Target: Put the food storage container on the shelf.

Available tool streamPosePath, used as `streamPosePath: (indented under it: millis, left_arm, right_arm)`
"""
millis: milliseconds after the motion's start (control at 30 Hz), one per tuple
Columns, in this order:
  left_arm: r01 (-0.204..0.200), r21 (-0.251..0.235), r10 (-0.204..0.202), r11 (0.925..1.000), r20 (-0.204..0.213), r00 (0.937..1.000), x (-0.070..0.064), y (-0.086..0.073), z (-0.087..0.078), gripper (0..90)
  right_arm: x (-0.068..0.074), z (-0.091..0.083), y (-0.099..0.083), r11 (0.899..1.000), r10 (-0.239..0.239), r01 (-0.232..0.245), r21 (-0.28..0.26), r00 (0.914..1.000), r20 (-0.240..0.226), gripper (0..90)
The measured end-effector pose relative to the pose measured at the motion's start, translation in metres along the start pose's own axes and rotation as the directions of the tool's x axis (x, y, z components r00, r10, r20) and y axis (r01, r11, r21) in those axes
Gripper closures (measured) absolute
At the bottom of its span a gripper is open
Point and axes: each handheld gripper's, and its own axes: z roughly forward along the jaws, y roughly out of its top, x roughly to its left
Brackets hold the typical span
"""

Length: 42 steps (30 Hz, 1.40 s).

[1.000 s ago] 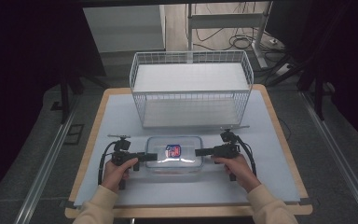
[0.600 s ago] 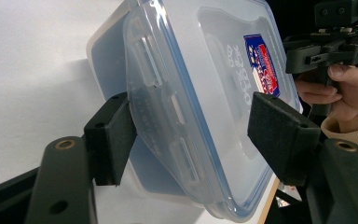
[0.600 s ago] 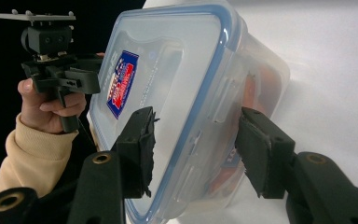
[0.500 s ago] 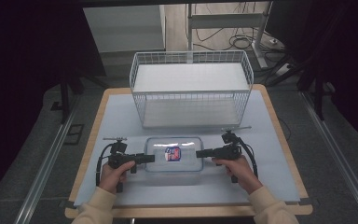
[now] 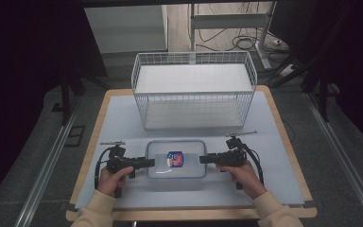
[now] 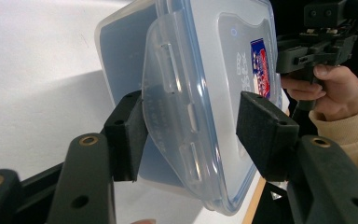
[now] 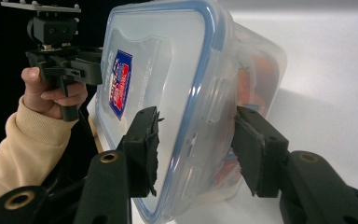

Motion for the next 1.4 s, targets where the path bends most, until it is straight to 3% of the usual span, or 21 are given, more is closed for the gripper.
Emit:
streamPosePath:
  millis: [267, 600, 900, 1400]
  left_arm:
    - [0.004, -0.022, -0.004, 0.9997, 0.007, 1.0, 0.0, -0.003, -0.002, 47.4]
    - [-0.014, -0.051, 0.013, 0.9986, -0.033, 0.9994, -0.012, -0.002, -0.003, 48.7]
    - [-0.034, -0.074, 0.031, 0.9967, -0.045, 0.9985, -0.02, 0.003, -0.002, 49.3]
    - [-0.069, -0.088, 0.067, 0.9937, -0.025, 0.9974, -0.033, 0.018, 0.001, 49.4]
  right_arm:
    - [-0.001, -0.002, -0.003, 1.0, 0.02, -0.02, -0.017, 0.9996, -0.021, 54.5]
    - [0.002, -0.005, -0.005, 0.998, 0.045, -0.046, -0.045, 0.9989, -0.009, 56.2]
    - [0.006, -0.012, -0.002, 0.998, 0.0, 0.001, -0.07, 0.9999, 0.014, 56.1]
    - [0.021, -0.033, 0.011, 0.989, -0.078, 0.083, -0.12, 0.9959, 0.046, 56.0]
